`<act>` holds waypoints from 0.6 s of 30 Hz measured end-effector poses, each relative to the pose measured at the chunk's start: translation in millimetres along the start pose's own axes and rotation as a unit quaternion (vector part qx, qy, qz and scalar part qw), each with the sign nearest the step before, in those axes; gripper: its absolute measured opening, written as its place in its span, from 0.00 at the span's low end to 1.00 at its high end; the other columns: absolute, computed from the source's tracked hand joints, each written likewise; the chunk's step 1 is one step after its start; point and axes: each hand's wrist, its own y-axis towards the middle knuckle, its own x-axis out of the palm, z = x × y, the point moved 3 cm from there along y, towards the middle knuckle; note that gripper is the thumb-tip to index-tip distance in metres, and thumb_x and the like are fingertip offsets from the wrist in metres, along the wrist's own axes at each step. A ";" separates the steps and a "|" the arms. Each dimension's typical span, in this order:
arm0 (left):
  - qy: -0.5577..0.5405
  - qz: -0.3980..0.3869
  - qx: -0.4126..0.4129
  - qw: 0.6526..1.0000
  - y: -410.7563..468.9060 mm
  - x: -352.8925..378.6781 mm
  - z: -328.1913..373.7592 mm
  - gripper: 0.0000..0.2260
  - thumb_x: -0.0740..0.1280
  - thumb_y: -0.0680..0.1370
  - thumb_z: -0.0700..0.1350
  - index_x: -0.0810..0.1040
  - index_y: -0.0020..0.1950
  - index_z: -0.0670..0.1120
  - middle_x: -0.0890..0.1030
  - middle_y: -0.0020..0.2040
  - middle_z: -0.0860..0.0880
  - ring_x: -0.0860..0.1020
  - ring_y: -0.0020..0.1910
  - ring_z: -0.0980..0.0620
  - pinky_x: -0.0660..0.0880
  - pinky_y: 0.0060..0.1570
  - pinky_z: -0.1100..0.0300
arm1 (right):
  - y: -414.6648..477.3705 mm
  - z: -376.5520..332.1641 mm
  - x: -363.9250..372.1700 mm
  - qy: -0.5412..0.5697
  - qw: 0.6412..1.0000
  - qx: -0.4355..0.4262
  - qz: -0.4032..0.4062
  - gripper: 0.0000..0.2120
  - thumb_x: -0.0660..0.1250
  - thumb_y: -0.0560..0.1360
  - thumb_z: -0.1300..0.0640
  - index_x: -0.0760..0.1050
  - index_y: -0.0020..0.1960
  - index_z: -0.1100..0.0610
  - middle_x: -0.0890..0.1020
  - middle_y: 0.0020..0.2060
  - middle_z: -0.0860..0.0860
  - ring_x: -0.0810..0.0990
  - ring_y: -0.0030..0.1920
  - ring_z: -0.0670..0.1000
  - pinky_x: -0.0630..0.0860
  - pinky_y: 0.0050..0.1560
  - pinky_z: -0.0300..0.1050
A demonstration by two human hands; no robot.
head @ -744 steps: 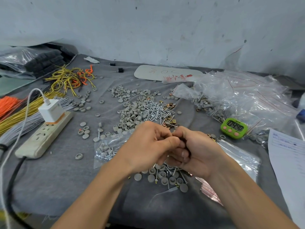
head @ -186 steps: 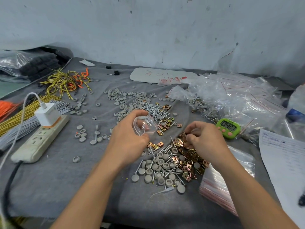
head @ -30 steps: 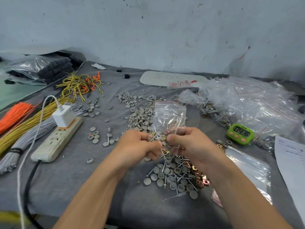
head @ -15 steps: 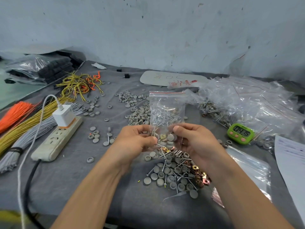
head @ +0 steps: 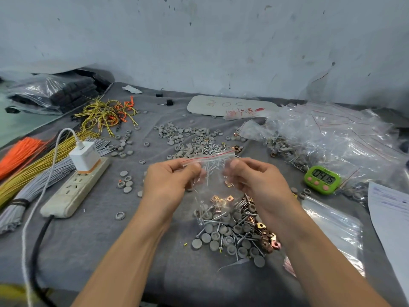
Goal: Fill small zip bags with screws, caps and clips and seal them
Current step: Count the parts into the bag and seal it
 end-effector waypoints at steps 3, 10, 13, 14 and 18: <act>0.003 -0.002 0.008 1.000 0.0 2.9 0.9 0.03 0.73 0.78 0.41 0.87 0.47 0.42 0.86 0.36 0.46 0.76 0.28 0.58 0.70 0.28 0.69 | 1.8 -3.6 3.3 0.034 0.998 -0.034 0.034 0.05 0.74 0.76 0.60 0.86 0.43 0.57 0.87 0.38 0.55 0.81 0.37 0.49 0.80 0.41 0.38; -0.007 0.038 0.024 0.999 1.0 1.5 -1.4 0.04 0.76 0.76 0.42 0.87 0.43 0.43 0.85 0.33 0.45 0.79 0.29 0.55 0.74 0.30 0.67 | 1.9 -6.2 3.5 0.065 0.996 -0.035 0.058 0.12 0.74 0.74 0.68 0.87 0.36 0.55 0.84 0.32 0.54 0.80 0.31 0.48 0.78 0.34 0.37; -0.003 0.042 0.021 0.999 1.6 1.0 -3.5 0.04 0.76 0.75 0.42 0.87 0.42 0.44 0.85 0.34 0.43 0.80 0.31 0.54 0.75 0.33 0.66 | 1.4 -5.3 4.3 0.057 0.997 -0.027 0.051 0.08 0.74 0.75 0.64 0.87 0.38 0.56 0.84 0.34 0.55 0.80 0.33 0.49 0.79 0.37 0.40; -0.005 0.039 0.020 0.999 1.5 1.3 -3.5 0.03 0.76 0.75 0.42 0.87 0.42 0.44 0.85 0.35 0.42 0.81 0.31 0.53 0.75 0.33 0.66 | 1.0 -5.1 4.0 0.050 0.997 -0.026 0.049 0.06 0.75 0.75 0.63 0.87 0.40 0.56 0.84 0.35 0.55 0.81 0.33 0.49 0.80 0.38 0.40; -0.009 0.019 0.014 1.000 -0.7 4.0 -1.0 0.03 0.76 0.75 0.41 0.87 0.42 0.42 0.85 0.34 0.42 0.78 0.27 0.56 0.72 0.28 0.69 | 1.0 -4.7 2.8 0.033 0.997 -0.032 0.061 0.08 0.74 0.76 0.63 0.87 0.39 0.57 0.82 0.31 0.54 0.79 0.31 0.48 0.77 0.34 0.37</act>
